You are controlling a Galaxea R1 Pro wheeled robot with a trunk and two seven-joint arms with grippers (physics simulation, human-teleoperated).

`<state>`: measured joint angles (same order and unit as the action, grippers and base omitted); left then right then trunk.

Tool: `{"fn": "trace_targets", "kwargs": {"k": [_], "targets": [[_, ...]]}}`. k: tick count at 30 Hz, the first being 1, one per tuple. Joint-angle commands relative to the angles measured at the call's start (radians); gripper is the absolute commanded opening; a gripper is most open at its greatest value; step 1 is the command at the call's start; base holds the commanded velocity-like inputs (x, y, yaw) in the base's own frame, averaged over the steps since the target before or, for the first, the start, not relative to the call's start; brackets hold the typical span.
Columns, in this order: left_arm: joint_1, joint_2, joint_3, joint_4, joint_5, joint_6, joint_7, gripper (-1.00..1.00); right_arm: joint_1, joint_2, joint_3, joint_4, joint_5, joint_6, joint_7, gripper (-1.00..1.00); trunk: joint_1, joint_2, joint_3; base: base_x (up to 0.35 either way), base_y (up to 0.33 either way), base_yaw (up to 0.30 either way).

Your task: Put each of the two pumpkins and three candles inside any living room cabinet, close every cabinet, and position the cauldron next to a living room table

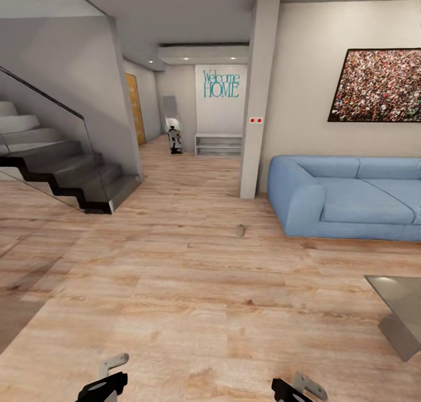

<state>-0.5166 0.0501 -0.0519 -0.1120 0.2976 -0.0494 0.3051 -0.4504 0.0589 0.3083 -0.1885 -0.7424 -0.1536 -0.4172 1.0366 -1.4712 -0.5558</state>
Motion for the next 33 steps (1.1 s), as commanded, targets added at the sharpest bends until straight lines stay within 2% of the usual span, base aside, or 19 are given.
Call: {"fn": "trace_targets", "kwargs": {"k": [1, 9, 16, 33], "targets": [[0.000, 0.001, 0.000, 0.000, 0.000, 0.000, 0.000, 1.00, 0.000, 0.001, 0.000, 0.000, 0.000, 0.000, 0.000, 1.00, 0.000, 0.000, 0.000, 0.216, 0.000, -0.027], [0.000, 0.000, 0.000, 0.000, 0.000, 0.000, 0.000, 1.00, 0.000, 0.001, 0.001, 0.000, 0.001, -0.003, 0.000, 1.00, 0.000, 0.000, 0.000, 0.213, 0.000, -0.007], [0.000, 0.002, 0.000, 0.000, 0.000, 0.000, 0.000, 1.00, 0.000, 0.004, 0.003, 0.001, 0.007, -0.064, 0.000, 1.00, 0.000, 0.000, 0.000, 0.205, 0.000, 0.000], [0.000, 0.001, 0.000, 0.000, 0.000, 0.000, 0.000, 1.00, 0.001, 0.000, 0.003, 0.001, 0.006, -0.069, 0.000, 1.00, 0.000, 0.000, 0.000, 0.198, 0.000, 0.000]]}}
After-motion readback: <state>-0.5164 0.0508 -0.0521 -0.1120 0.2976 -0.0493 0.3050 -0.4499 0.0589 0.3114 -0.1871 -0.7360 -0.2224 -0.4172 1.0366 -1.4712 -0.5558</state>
